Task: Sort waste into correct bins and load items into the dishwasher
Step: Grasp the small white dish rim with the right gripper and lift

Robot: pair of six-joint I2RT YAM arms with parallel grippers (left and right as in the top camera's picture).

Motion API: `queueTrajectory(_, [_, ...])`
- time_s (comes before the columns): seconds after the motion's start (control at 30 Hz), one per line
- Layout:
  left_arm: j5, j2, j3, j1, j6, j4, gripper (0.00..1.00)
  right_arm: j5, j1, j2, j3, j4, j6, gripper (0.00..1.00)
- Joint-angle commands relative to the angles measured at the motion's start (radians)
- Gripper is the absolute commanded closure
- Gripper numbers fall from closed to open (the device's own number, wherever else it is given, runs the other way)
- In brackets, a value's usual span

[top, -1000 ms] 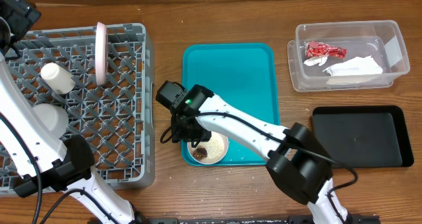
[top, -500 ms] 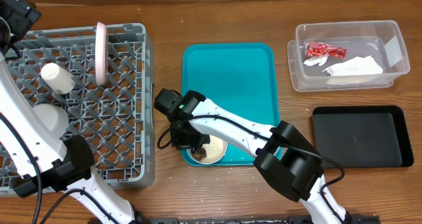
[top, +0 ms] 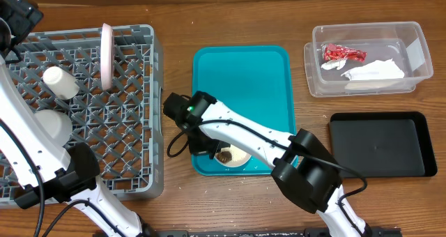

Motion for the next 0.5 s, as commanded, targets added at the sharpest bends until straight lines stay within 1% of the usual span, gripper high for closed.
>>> queueTrajectory(0.0, [-0.006, 0.003, 0.001, 0.000, -0.020, 0.000, 0.00, 0.123, -0.039, 0.005, 0.078, -0.037, 0.001, 0.96])
queueTrajectory(0.07, [-0.006, 0.003, 0.001, 0.000, -0.020, 0.000, 0.00, 0.139, -0.067, 0.005, 0.106, -0.068, 0.024, 0.96])
queueTrajectory(0.27, [-0.006, 0.003, 0.001, 0.000, -0.020, 0.000, 0.00, 0.141, -0.190, 0.002, 0.178, -0.153, 0.028, 0.96])
queueTrajectory(0.3, [-0.006, 0.003, 0.001, 0.000, -0.020, 0.000, 0.00, 0.144, -0.245, -0.004, 0.200, -0.187, 0.047, 0.96])
queueTrajectory(0.47, [-0.006, 0.003, 0.001, 0.000, -0.020, 0.000, 0.00, 0.164, -0.413, -0.058, 0.233, -0.263, 0.094, 0.96])
